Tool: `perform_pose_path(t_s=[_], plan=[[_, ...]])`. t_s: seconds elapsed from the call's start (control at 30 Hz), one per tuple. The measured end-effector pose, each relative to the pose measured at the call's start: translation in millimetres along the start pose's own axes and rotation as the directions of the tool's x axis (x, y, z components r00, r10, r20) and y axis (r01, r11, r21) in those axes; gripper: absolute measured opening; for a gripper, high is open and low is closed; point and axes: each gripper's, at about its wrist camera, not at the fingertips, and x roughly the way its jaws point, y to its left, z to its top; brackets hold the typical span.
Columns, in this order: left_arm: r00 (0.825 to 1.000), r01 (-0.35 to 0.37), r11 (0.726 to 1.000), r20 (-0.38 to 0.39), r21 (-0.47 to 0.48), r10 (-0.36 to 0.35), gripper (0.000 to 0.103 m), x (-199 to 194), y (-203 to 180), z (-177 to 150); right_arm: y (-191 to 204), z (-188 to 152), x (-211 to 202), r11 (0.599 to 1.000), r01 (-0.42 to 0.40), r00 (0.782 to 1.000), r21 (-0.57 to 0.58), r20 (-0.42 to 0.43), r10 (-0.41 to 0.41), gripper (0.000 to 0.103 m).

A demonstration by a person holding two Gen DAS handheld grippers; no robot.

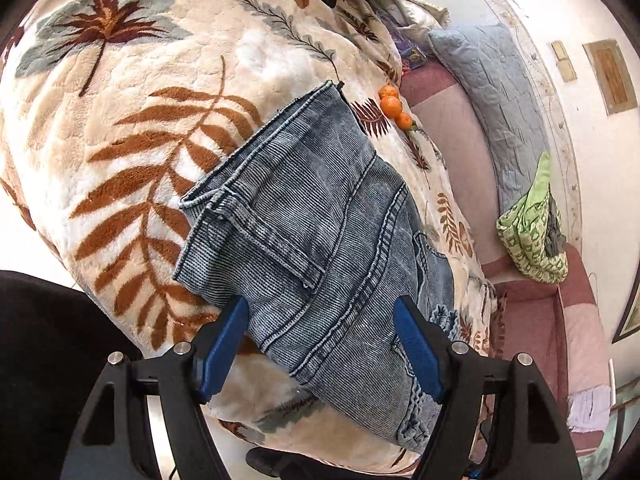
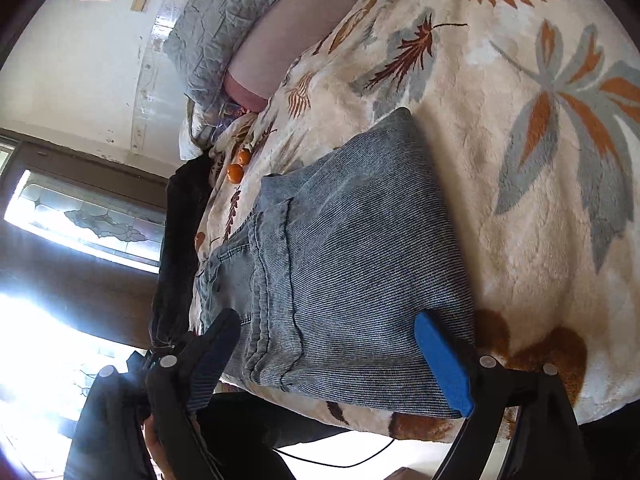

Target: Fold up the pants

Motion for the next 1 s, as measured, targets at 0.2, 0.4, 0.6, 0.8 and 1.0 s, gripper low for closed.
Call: perform_pose_path(t_s=[0.2,0.4,0.6,0.8,1.0], plan=[[0.997,0.030,0.998,0.064,0.062,-0.034,0.076,-30,5,-11,5,-1,-12,0.996,0.077,0.994,-0.035,0.078,-0.074,0.091],[1.000,0.010,0.998,0.014,0.063,-0.011,0.076,-12,15,-11,68,-5,-5,0.958,0.173,0.982,-0.228,0.109,-0.151,0.091],[0.999,0.043,0.994,0.018,0.099,-0.045,0.076,-13,16,-10,203,-7,86,0.748,0.156,0.977,-0.646,-0.012,-0.215,0.090],[0.997,0.046,0.992,0.061,0.118,-0.053,0.076,-21,25,-6,297,-23,218,0.428,0.078,0.921,-0.900,-0.099,-0.376,0.077],[0.995,0.018,0.994,0.097,0.112,-0.029,0.076,-28,41,3,339,-44,319,0.235,-0.058,0.866,-0.970,-0.166,-0.471,0.071]])
